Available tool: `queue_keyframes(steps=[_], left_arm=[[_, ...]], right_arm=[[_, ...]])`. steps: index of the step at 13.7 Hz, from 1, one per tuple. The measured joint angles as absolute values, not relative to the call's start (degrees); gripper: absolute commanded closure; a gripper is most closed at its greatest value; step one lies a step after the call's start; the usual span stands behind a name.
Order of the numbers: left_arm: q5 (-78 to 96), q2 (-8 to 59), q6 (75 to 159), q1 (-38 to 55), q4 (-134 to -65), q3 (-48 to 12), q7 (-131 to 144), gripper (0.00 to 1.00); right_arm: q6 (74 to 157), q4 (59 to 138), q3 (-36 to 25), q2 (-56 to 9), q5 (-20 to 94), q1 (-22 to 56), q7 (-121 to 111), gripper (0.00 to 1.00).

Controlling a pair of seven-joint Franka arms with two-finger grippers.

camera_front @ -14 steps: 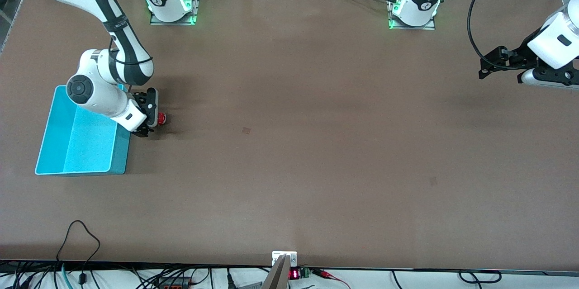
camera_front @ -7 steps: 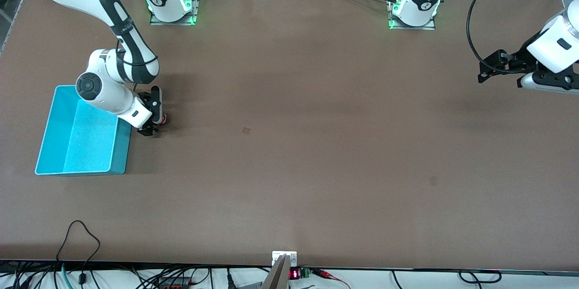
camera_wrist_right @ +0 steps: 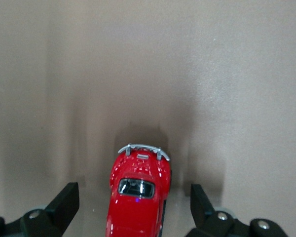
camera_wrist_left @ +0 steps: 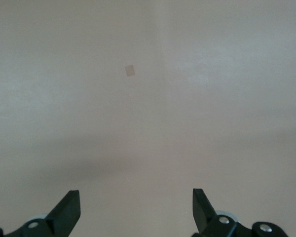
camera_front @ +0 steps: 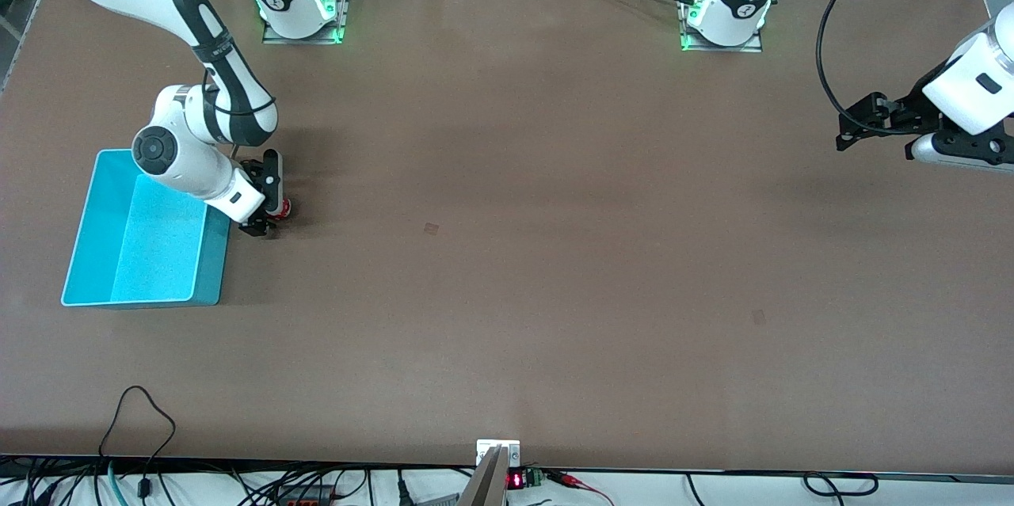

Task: Wind red beetle toy and store in blue box
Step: 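Lower the right gripper onto the red car and close on it, then lift the red car with the right gripper over the cyan box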

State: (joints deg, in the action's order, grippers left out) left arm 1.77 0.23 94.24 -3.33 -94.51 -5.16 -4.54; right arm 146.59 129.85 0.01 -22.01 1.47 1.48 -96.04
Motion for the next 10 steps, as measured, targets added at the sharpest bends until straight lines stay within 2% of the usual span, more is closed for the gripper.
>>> queue_keyframes(steps=[1,2,3,4,5,10], left_arm=[[1.8,0.2,94.2,-3.3,-94.5,-5.2,-4.5,0.0],[1.8,0.2,94.2,-3.3,-94.5,-5.3,-4.5,0.0],[1.8,0.2,94.2,-3.3,-94.5,-5.3,-4.4,0.0],[1.8,0.2,94.2,-3.3,-94.5,-5.3,-4.4,0.0],[1.8,0.2,94.2,-3.3,-94.5,-5.3,-4.4,0.0],[1.8,0.2,94.1,-3.3,-94.5,-5.3,-4.3,0.0]], right_arm=[[146.6,129.9,0.0,-22.0,1.5,1.5,-96.0,0.32],[146.6,129.9,0.0,-22.0,1.4,1.5,-96.3,0.74],[146.6,129.9,-0.1,-22.0,1.4,1.5,-96.9,0.85],[146.6,129.9,-0.1,-22.0,1.4,1.5,-97.2,0.93],[146.7,129.9,-0.1,-22.0,1.4,1.4,-97.4,0.96],[147.4,129.2,-0.1,-21.1,1.4,1.5,-97.1,0.99]])
